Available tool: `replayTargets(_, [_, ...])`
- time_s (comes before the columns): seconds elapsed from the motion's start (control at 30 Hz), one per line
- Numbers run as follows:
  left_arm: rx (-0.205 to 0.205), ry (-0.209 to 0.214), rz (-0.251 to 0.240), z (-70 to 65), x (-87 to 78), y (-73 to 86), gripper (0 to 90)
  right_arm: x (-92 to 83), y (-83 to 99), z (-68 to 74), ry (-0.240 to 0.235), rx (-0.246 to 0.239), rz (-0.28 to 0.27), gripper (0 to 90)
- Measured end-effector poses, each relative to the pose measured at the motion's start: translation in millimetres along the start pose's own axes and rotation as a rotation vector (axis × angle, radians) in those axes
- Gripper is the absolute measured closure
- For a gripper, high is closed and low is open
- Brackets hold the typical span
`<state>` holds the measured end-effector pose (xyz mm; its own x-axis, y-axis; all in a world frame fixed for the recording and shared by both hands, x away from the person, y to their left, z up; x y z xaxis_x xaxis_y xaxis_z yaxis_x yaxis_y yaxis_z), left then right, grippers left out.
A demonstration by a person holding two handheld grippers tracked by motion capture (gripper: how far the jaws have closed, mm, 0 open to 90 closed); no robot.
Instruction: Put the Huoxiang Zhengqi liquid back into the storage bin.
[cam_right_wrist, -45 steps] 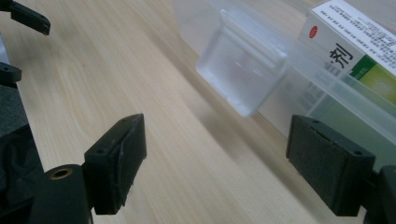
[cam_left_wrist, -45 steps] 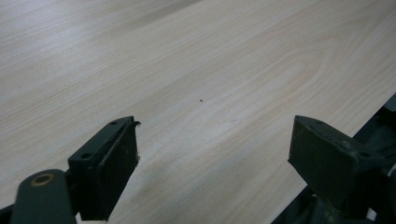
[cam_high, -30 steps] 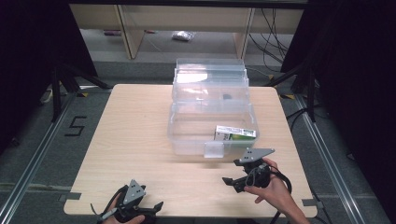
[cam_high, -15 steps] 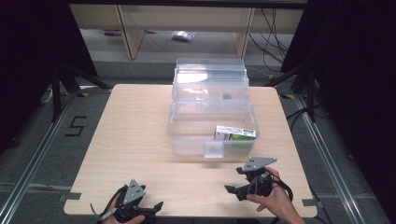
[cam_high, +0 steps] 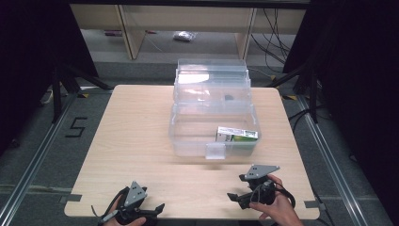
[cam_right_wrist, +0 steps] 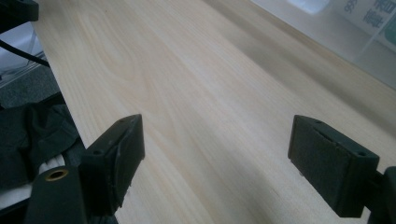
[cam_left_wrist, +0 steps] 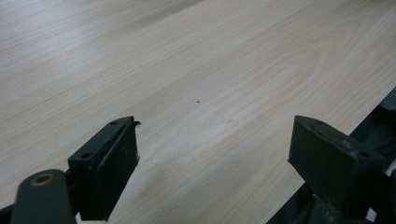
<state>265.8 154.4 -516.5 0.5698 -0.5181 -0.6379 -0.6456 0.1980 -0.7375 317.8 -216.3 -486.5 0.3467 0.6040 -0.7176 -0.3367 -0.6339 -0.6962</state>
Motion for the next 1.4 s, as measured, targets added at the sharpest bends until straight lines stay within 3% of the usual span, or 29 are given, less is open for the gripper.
replayTargets(0.37, [0.021,-0.008,0.017,1.0,-2.2,-0.4,15.0,3.9,14.8,8.2,-0.009,0.019,0.018,19.4])
replayTargets(0.4, [0.019,-0.008,0.016,0.9,-2.1,-0.3,15.0,4.2,16.0,12.5,-0.016,0.057,0.022,19.3])
replayTargets(0.43, [0.018,-0.006,0.011,0.8,-1.6,-0.3,15.0,4.0,18.2,11.7,-0.018,0.018,0.02,19.1])
replayTargets(0.63, [0.019,-0.009,0.016,0.8,-2.0,-0.4,15.0,3.1,22.3,14.0,-0.028,0.021,0.024,18.4])
replayTargets(0.7, [0.018,-0.007,0.01,0.8,-1.5,-0.3,15.0,2.5,23.6,15.7,-0.005,0.032,0.021,18.0])
replayTargets(1.03, [0.019,-0.007,0.009,0.7,-1.3,-0.3,15.0,2.3,24.7,15.8,-0.004,0.045,0.039,17.6])
replayTargets(1.4, [0.017,-0.007,0.008,0.6,-1.1,-0.4,15.0,1.8,23.7,13.8,-0.006,0.028,0.03,17.5])
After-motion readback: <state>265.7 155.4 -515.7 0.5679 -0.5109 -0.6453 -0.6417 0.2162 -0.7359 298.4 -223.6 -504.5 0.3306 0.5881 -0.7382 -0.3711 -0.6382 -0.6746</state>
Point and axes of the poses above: each handheld gripper's, and its own axes: x roughly forward along the jaws, y roughly out of its underside, z roughly to its left, the point moved 2 cm from there along x, roughly forward along the jaws, and after that the axes turned 11 degrees about -x, right-handed, at the moved point
